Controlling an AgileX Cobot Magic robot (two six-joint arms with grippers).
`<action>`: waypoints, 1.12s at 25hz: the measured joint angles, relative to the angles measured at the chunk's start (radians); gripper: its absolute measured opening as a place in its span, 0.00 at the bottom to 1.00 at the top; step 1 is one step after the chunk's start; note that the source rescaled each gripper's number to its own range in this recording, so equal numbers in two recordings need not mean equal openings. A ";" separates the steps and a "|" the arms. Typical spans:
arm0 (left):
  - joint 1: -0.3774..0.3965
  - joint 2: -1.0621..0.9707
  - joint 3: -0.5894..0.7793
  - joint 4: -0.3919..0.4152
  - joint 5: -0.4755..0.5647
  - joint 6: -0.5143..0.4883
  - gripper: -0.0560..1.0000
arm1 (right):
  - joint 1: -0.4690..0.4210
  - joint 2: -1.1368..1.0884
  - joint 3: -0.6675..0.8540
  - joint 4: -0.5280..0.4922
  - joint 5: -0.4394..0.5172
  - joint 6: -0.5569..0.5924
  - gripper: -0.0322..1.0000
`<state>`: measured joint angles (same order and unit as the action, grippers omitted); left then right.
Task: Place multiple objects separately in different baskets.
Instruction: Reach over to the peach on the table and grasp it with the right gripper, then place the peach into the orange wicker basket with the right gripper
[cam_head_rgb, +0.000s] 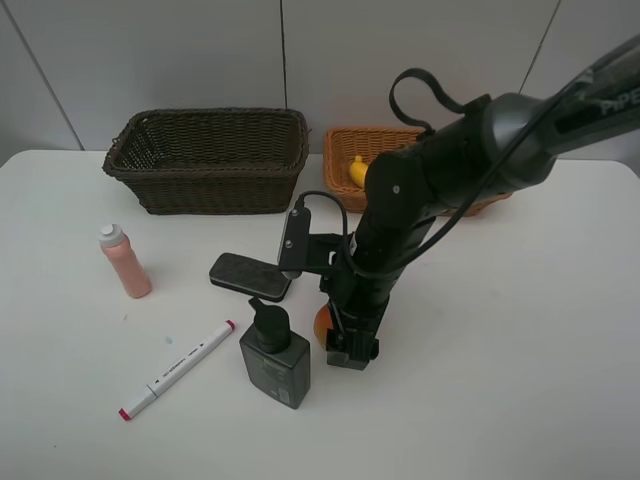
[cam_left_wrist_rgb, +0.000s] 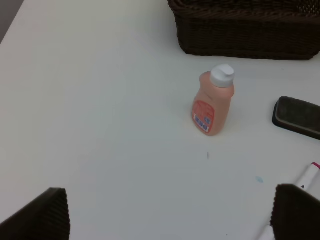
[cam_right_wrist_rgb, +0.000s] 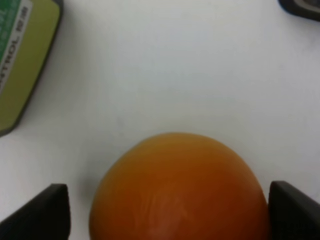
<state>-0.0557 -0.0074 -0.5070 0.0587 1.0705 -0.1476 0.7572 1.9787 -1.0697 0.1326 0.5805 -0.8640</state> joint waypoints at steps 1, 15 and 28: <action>0.000 0.000 0.000 0.000 0.000 0.000 1.00 | 0.000 0.000 0.000 0.000 -0.003 0.000 1.00; 0.000 0.000 0.000 0.000 0.000 0.000 1.00 | 0.000 0.000 0.000 0.000 -0.004 0.000 0.53; 0.000 0.000 0.000 0.000 0.000 0.000 1.00 | -0.008 -0.154 0.000 -0.014 0.041 0.005 0.53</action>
<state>-0.0557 -0.0074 -0.5070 0.0587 1.0705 -0.1476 0.7490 1.8252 -1.0697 0.1189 0.6216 -0.8592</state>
